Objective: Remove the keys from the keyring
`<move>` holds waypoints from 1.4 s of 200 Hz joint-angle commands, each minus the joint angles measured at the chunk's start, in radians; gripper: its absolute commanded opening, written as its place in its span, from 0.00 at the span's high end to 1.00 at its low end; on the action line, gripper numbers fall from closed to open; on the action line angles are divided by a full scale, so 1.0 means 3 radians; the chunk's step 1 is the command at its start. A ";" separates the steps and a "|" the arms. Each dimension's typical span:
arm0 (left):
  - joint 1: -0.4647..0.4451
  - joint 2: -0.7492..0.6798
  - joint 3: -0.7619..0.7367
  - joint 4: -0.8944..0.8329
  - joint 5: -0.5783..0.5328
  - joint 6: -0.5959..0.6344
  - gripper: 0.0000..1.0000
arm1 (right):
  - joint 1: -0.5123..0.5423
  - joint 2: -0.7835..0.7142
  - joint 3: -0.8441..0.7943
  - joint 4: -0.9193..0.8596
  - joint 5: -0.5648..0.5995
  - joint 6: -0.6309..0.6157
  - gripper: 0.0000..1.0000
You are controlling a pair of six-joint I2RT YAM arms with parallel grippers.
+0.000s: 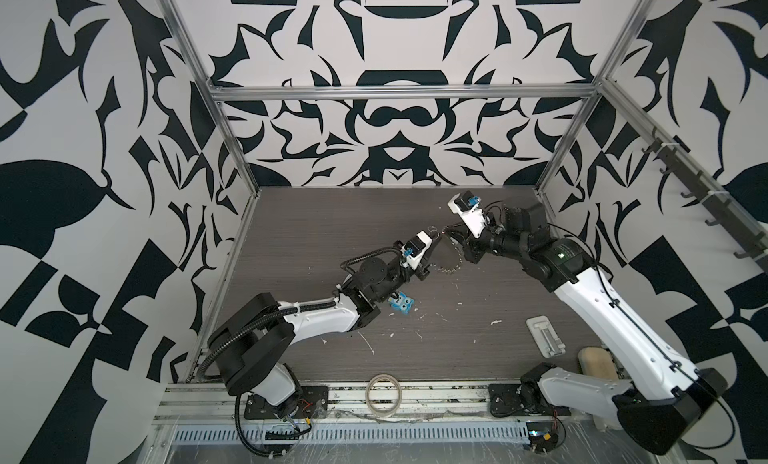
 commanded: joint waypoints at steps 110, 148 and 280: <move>0.0020 0.0092 0.0145 0.0105 0.0162 -0.0142 0.75 | -0.0013 -0.0136 0.0081 0.0245 -0.0070 0.0078 1.00; 0.0019 0.0122 0.0180 0.0107 0.0140 -0.0129 0.75 | -0.0013 -0.0139 0.0091 0.0227 -0.0087 0.0079 1.00; 0.0092 -0.0136 0.0425 -0.0901 0.0238 -0.0168 1.00 | -0.0012 -0.0156 0.0132 -0.0193 -0.0025 -0.0306 1.00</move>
